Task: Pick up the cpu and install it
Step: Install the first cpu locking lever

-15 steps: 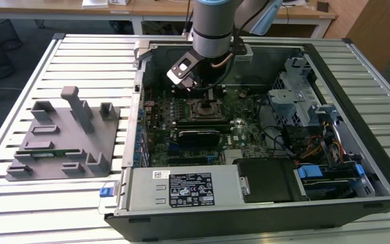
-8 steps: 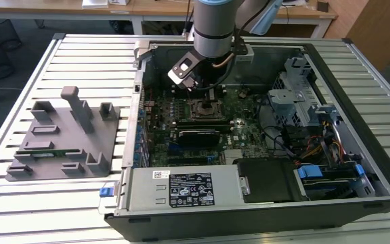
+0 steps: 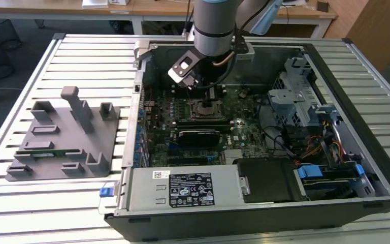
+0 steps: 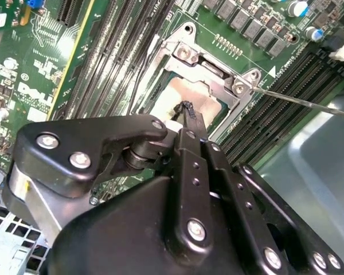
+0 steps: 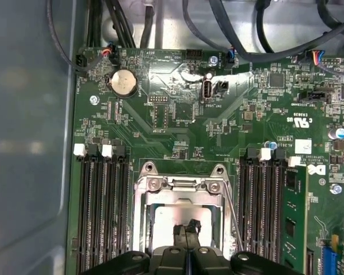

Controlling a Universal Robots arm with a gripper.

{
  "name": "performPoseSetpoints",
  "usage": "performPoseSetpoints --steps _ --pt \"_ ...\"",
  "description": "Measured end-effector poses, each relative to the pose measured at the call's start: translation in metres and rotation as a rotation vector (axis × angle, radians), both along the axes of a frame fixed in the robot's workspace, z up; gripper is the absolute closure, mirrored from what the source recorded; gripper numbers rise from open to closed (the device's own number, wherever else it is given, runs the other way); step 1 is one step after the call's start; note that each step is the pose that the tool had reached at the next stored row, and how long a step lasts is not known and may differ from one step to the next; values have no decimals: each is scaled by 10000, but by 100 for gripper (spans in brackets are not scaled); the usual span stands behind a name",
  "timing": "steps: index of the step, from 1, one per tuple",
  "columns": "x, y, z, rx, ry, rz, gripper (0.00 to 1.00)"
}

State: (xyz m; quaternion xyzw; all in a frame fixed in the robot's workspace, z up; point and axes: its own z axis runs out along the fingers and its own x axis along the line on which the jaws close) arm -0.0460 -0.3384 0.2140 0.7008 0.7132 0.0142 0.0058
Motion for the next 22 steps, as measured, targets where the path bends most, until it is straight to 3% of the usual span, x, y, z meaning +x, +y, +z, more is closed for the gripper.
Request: performPoseSetpoints --steps 6,17,19,22 --pt "0 0 136 0 0 -1 89" --pt "0 0 566 -1 1 -1 89" --pt "0 0 582 0 0 25 89" --pt "0 0 582 -6 1 531 89"
